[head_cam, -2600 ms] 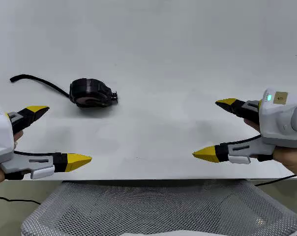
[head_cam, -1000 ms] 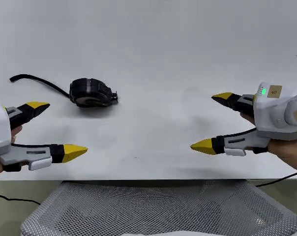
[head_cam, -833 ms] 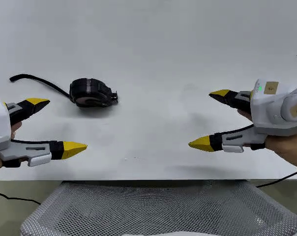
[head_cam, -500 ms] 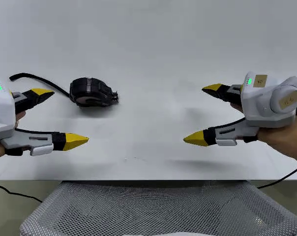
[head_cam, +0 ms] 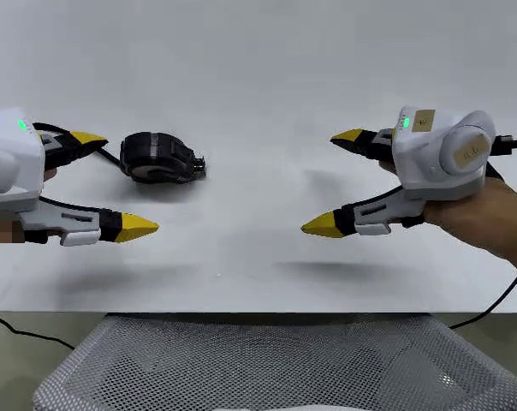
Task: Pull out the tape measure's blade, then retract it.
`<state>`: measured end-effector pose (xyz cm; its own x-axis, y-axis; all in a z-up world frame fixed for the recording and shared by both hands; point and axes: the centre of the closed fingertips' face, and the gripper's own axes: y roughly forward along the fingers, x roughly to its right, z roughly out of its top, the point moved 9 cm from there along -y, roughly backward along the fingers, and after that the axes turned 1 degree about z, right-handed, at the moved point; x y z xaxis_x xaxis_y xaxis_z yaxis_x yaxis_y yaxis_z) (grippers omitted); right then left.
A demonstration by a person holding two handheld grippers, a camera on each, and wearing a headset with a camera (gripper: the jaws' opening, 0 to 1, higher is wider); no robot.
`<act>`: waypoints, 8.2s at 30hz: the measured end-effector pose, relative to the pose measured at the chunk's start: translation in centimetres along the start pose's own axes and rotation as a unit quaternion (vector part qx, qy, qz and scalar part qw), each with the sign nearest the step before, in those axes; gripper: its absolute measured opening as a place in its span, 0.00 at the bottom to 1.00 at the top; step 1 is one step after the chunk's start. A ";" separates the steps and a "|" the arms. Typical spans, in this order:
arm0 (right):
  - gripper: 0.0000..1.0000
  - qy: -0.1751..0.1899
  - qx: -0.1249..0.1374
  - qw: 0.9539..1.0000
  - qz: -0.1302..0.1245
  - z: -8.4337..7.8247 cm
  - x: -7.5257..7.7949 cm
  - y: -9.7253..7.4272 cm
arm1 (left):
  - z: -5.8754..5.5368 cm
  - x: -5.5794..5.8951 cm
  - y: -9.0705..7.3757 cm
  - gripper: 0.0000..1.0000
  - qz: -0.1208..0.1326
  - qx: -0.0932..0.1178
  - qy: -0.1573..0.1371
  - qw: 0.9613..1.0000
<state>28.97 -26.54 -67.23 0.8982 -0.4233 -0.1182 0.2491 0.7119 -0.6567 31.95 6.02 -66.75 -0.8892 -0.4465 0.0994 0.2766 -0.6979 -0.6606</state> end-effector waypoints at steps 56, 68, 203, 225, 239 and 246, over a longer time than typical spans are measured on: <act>0.76 -0.026 -0.001 0.998 0.053 2.1 1.4 5.2 | 0.0 -4.3 4.5 0.31 -0.045 -0.060 0.081 0.994; 0.68 -0.030 0.010 0.998 0.060 2.4 1.5 6.3 | 0.4 -4.6 4.5 0.28 -0.064 -0.081 0.123 0.987; 0.07 -0.110 0.003 0.991 0.078 2.7 2.4 11.7 | 0.3 -4.3 4.5 0.26 -0.067 -0.085 0.159 0.981; 0.07 -0.101 0.005 0.992 0.076 2.0 2.2 11.0 | 0.3 -4.2 4.5 0.27 -0.071 -0.081 0.163 0.981; 0.07 -0.097 0.011 0.993 0.069 1.8 2.3 10.7 | 0.5 -4.2 4.5 0.27 -0.069 -0.081 0.160 0.981; 0.07 -0.096 0.011 0.993 0.066 1.2 2.5 10.1 | 0.6 -4.1 4.6 0.27 -0.070 -0.080 0.158 0.982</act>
<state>34.17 -19.77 -73.24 0.9754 -0.2127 -0.0571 0.1303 0.7667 -0.6287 37.08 4.35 -69.74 -0.9902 -0.1381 -0.0221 0.1052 -0.6314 -0.7683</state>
